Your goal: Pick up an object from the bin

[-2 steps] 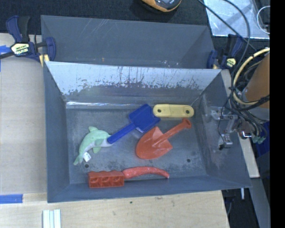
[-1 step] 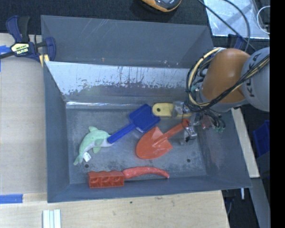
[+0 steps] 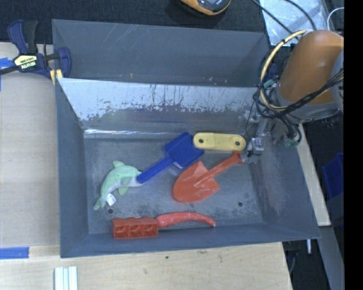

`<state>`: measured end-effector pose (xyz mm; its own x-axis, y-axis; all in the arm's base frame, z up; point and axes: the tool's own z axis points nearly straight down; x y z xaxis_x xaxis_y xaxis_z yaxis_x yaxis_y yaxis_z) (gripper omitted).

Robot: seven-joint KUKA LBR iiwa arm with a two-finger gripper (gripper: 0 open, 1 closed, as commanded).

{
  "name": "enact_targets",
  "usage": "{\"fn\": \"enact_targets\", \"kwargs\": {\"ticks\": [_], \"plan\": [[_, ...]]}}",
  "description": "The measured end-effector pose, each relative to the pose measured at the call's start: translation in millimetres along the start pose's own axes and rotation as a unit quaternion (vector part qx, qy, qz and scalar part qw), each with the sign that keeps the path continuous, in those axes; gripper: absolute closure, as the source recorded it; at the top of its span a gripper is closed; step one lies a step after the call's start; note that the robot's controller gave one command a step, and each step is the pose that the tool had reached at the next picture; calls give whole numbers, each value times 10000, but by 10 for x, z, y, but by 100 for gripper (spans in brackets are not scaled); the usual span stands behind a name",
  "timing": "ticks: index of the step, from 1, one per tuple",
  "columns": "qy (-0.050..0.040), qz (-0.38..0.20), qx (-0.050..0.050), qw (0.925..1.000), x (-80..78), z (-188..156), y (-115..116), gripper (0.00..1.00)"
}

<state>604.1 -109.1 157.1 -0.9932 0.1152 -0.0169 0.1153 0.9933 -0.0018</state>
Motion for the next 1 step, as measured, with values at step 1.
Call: {"fn": "enact_targets", "kwargs": {"ticks": [1], "plan": [[68, -1312, -22, 9913, 168, 828, 124, 0]]}}
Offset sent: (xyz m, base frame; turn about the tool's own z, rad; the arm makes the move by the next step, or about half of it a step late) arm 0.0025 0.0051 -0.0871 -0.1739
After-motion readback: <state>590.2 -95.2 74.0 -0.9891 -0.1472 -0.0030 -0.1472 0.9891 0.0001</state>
